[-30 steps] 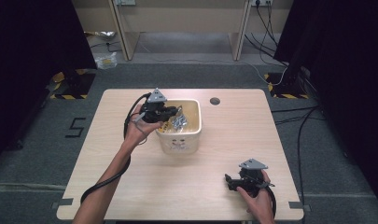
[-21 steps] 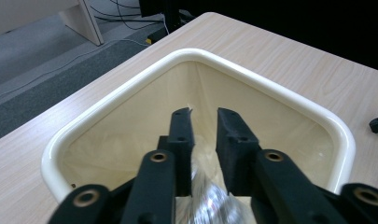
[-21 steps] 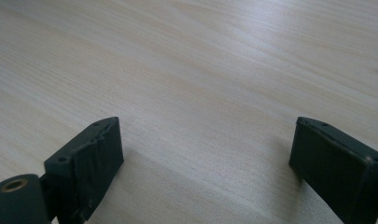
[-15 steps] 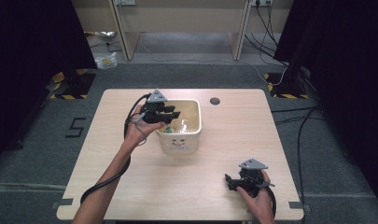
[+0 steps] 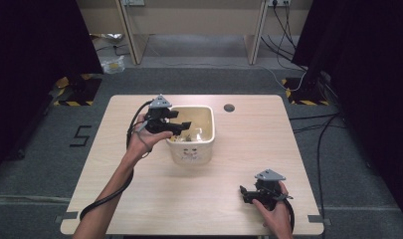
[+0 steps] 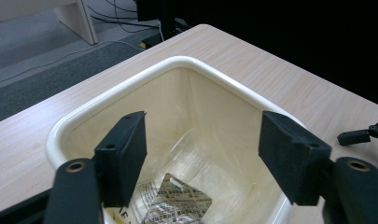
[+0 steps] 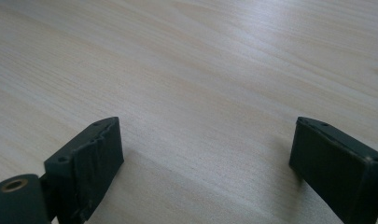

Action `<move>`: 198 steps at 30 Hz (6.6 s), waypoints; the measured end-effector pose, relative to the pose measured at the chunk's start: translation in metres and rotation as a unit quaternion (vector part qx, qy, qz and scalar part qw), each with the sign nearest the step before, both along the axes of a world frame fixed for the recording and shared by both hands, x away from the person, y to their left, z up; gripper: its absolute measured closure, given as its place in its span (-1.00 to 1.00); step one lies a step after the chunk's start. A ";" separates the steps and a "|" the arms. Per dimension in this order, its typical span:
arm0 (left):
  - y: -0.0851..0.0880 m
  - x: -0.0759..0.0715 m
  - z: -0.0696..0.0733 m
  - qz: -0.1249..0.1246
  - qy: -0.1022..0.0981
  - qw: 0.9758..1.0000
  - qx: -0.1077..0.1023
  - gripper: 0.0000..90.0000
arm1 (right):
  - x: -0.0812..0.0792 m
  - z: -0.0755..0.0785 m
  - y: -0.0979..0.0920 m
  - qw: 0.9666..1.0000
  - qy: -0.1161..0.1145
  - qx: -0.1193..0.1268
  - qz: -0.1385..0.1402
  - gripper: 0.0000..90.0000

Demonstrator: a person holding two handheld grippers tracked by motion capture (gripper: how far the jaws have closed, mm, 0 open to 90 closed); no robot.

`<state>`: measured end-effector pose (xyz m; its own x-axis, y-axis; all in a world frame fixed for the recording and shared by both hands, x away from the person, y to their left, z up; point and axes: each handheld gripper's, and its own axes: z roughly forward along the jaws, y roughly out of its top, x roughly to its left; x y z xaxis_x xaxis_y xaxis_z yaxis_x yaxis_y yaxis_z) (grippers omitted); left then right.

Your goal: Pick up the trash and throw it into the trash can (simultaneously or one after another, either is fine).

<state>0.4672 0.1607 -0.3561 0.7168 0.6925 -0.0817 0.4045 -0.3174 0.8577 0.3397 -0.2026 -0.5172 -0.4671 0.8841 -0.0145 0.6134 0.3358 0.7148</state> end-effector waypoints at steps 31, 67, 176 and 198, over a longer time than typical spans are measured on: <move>0.049 -0.020 0.001 0.034 -0.001 0.999 -0.024 -0.58 | 0.000 0.000 0.000 1.000 0.000 0.000 0.000 -0.78; 0.092 -0.066 -0.020 0.049 -0.008 0.998 -0.040 -0.62 | 0.000 0.000 0.000 1.000 0.000 0.000 0.000 -0.78; 0.100 -0.142 -0.167 0.047 0.050 0.994 0.087 -0.62 | 0.000 0.000 0.000 1.000 0.000 0.000 -0.001 -0.78; 0.103 -0.162 -0.167 0.069 0.051 0.992 0.088 -0.63 | 0.000 0.000 0.000 1.000 0.000 0.000 0.000 -0.78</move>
